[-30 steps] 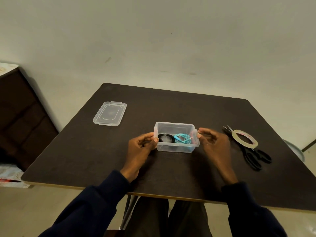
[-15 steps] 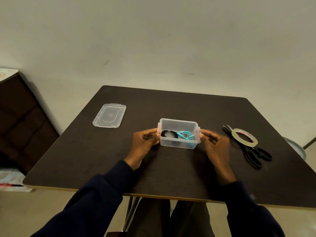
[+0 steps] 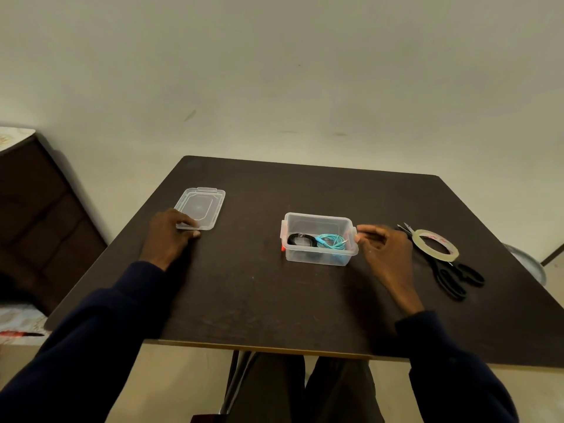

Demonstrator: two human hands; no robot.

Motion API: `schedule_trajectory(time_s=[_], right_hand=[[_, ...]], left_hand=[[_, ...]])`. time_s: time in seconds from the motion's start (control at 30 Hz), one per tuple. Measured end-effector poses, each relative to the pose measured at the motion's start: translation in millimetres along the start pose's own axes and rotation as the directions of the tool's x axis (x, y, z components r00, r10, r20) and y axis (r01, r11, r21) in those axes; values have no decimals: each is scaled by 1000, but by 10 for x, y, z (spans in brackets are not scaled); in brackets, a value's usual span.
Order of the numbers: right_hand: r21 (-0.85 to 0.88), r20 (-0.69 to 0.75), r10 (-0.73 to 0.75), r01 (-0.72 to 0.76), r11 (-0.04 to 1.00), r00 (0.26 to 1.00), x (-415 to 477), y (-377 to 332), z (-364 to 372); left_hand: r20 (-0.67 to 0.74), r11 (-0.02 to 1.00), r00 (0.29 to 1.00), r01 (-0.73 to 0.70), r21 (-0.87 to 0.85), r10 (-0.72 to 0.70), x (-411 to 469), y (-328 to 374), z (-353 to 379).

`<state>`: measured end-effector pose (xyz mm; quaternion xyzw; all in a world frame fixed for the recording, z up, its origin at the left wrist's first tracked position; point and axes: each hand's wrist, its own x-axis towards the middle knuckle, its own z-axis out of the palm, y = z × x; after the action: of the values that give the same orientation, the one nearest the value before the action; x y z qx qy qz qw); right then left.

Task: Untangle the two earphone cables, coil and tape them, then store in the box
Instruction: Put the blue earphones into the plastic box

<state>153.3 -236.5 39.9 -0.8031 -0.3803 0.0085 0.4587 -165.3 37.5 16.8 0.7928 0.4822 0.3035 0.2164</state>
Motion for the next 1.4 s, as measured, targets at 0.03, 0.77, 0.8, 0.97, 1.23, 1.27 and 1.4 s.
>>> schedule_trajectory(time_s=[0.03,0.77,0.8,0.97,1.23,1.27,1.4], right_hand=[[-8,-4,-20,20,1000,1000,-1,-16,14],[131,-9,-110,111,985,994,111,-524,-172],[80,-1,-80,79,994,997,114,-479,-185],[-91,1,77,-77,993,997,98,-304,-156],[-208,114,192,-166,964,975,210,-222,25],[-221,126,197,-166,961,972,227,-222,42],[-231,139,206,-170,958,969,257,-236,65]], left_hand=[[-2,1000,1000,8,-8,-8,-9,22,0],[278,423,949,314,-850,-145,-609,1609,320],[290,442,947,321,-838,-137,-605,1623,377],[242,655,968,229,-720,-72,-554,1600,641],[233,767,971,191,-612,-56,-472,1643,699],[246,781,967,205,-590,-68,-453,1637,715],[280,799,954,249,-548,-105,-409,1640,752]])
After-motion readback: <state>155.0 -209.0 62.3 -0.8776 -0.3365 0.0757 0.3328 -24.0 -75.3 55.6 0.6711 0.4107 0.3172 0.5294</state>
